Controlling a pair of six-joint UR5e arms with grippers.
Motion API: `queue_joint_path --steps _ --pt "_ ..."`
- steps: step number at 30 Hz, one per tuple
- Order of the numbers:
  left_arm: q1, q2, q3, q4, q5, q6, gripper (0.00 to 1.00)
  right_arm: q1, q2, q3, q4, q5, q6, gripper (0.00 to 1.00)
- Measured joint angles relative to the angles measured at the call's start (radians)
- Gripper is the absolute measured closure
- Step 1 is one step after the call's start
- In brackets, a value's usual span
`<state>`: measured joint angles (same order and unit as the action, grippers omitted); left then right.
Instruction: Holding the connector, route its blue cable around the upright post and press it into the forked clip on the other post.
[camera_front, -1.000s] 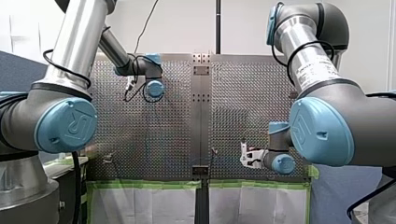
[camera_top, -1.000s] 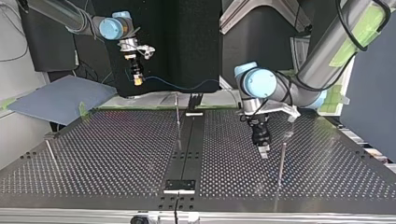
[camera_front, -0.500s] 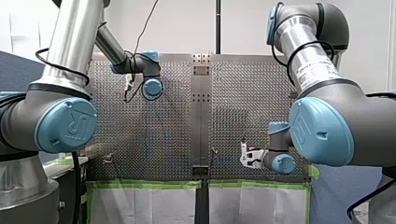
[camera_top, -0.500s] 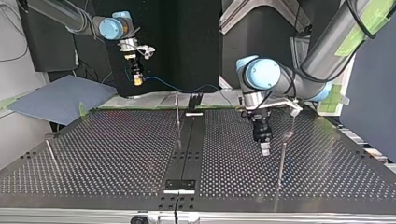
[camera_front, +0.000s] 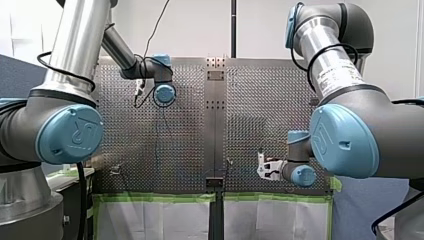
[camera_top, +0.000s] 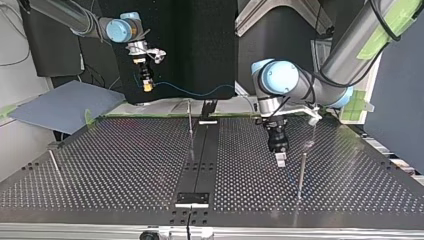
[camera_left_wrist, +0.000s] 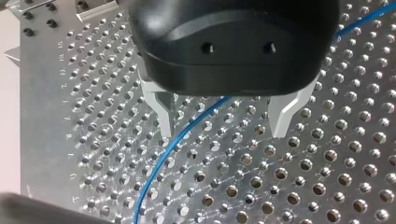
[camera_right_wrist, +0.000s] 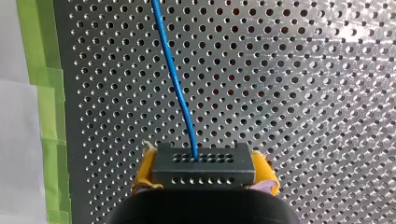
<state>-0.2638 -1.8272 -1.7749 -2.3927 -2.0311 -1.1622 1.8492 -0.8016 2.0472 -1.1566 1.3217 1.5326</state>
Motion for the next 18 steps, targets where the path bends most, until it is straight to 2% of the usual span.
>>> queue_joint_path --steps 10,18 --pt "-0.002 -0.007 0.0 0.004 -0.002 0.084 0.0 0.0 0.0 0.0 0.001 0.0 -0.001 1.0" --pt "-0.005 -0.05 0.002 0.009 -0.034 0.154 0.0 0.0 0.0 0.0 0.001 0.0 -0.001 1.0"
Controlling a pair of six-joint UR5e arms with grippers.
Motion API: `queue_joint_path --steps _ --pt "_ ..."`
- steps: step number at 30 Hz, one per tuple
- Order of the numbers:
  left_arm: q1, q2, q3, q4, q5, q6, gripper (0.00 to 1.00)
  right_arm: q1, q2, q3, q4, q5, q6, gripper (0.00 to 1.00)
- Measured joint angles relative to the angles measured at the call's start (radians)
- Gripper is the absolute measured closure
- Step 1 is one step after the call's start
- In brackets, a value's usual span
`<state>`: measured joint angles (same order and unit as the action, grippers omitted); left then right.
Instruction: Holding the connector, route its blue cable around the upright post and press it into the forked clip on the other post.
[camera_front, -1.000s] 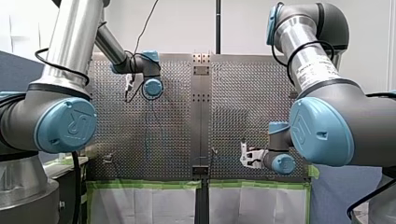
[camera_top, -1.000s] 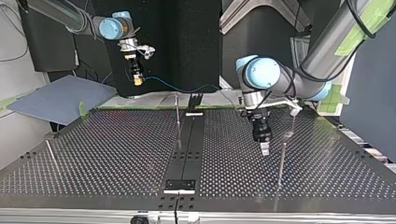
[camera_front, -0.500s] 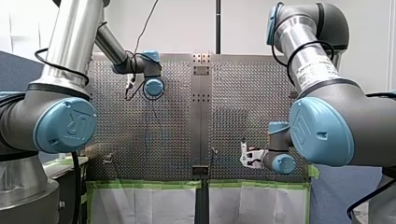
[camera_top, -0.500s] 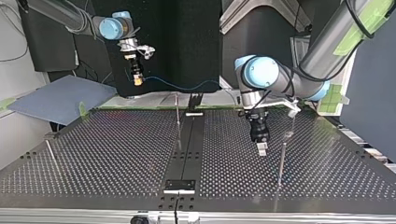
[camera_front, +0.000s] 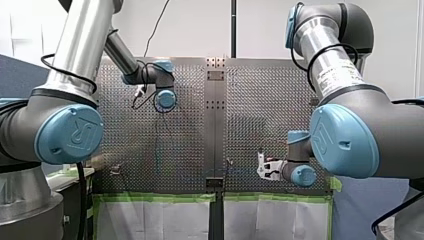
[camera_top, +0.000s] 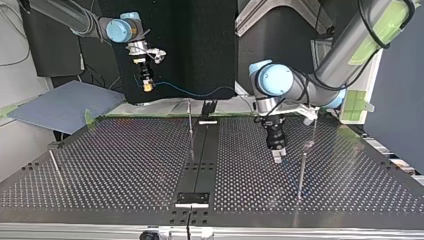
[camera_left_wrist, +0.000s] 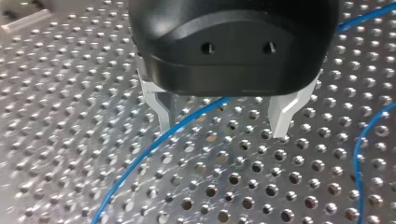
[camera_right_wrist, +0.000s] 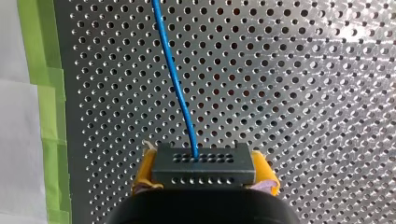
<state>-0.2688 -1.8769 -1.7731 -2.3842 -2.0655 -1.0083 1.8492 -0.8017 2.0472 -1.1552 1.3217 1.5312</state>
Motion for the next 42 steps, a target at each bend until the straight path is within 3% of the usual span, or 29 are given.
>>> queue_joint_path --steps 16,26,42 --pt "-0.015 -0.006 -0.002 -0.001 -0.005 0.131 0.0 0.0 0.0 0.0 -0.001 0.0 0.001 1.0" --pt "-0.025 -0.067 -0.003 -0.01 -0.041 0.204 0.0 0.0 0.0 0.0 -0.002 0.001 0.003 1.0" --pt "-0.027 -0.145 -0.018 -0.015 -0.054 0.208 0.0 0.0 0.0 0.0 -0.002 0.001 0.003 1.0"
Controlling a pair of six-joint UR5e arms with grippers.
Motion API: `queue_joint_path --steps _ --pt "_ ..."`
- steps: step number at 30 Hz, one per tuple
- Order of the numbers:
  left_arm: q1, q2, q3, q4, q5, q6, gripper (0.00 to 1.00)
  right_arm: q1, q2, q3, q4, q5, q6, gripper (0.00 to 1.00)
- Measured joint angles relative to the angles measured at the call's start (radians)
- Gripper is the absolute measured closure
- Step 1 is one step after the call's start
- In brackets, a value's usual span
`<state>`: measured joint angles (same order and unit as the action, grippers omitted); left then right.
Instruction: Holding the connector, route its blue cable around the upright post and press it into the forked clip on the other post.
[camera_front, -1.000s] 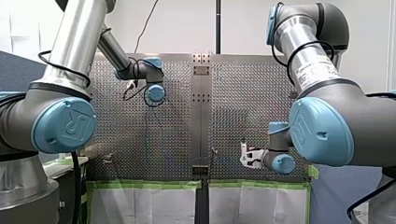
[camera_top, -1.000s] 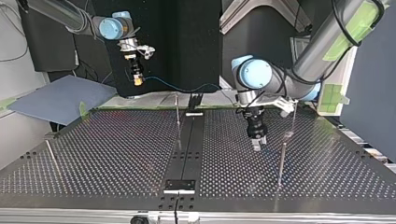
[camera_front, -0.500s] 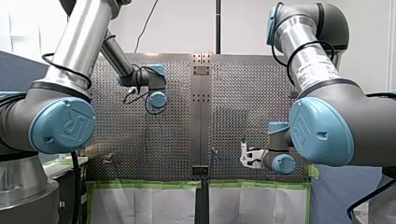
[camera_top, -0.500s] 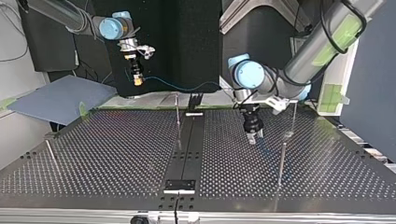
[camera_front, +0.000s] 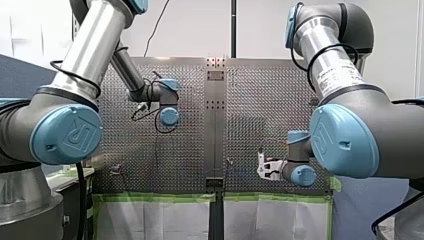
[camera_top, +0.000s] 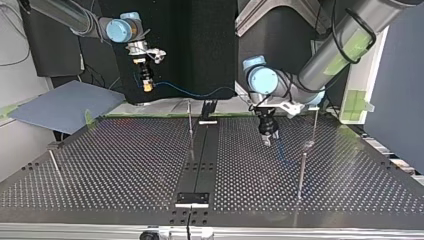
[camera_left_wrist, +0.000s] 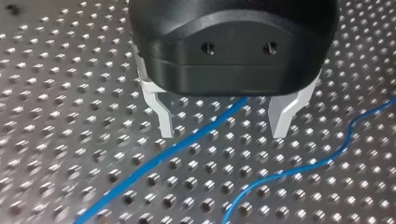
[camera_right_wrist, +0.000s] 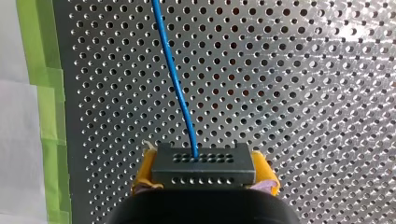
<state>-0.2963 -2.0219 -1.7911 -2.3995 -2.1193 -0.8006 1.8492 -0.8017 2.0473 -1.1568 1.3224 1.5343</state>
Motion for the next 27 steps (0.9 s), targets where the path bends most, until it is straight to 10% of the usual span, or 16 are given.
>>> queue_joint_path --steps 27 --pt "0.003 -0.126 -0.037 0.052 0.032 -0.044 0.0 0.007 0.0 -0.004 -0.002 -0.001 0.002 1.0"
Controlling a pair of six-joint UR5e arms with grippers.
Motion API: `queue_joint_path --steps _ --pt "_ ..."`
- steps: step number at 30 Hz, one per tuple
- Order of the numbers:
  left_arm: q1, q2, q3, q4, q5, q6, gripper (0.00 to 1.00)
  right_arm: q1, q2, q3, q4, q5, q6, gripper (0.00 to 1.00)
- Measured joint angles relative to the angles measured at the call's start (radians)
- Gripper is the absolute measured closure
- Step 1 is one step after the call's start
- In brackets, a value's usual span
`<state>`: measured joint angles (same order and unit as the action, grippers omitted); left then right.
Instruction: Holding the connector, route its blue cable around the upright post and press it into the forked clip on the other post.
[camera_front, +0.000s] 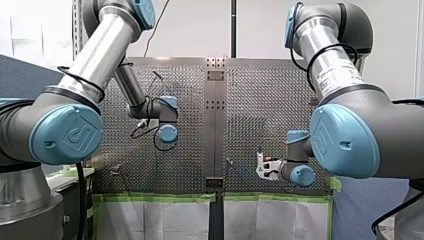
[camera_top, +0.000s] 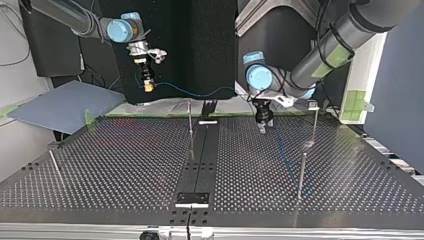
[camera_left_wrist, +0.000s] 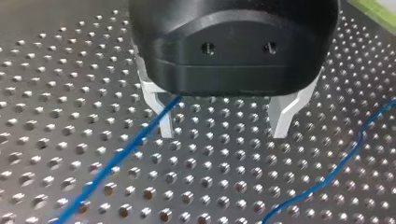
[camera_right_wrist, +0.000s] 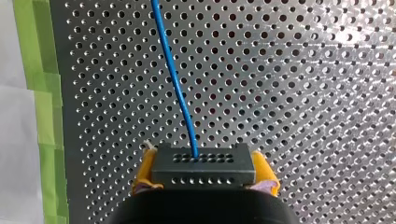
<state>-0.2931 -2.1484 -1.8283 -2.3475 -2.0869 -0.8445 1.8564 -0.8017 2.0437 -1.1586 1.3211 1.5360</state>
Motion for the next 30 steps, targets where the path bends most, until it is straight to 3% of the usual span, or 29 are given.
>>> queue_joint_path --steps 6,20,30 --pt "0.004 -0.056 0.0 0.014 0.007 -0.024 0.0 0.0 0.0 -0.001 0.003 0.0 -0.001 1.0" --pt "-0.001 -0.161 0.03 0.019 0.028 -0.03 0.0 0.008 0.0 -0.006 0.016 0.0 -0.004 1.0" --pt "-0.002 -0.177 0.033 -0.026 0.049 -0.046 0.0 0.014 0.0 -0.012 0.021 0.0 -0.005 1.0"
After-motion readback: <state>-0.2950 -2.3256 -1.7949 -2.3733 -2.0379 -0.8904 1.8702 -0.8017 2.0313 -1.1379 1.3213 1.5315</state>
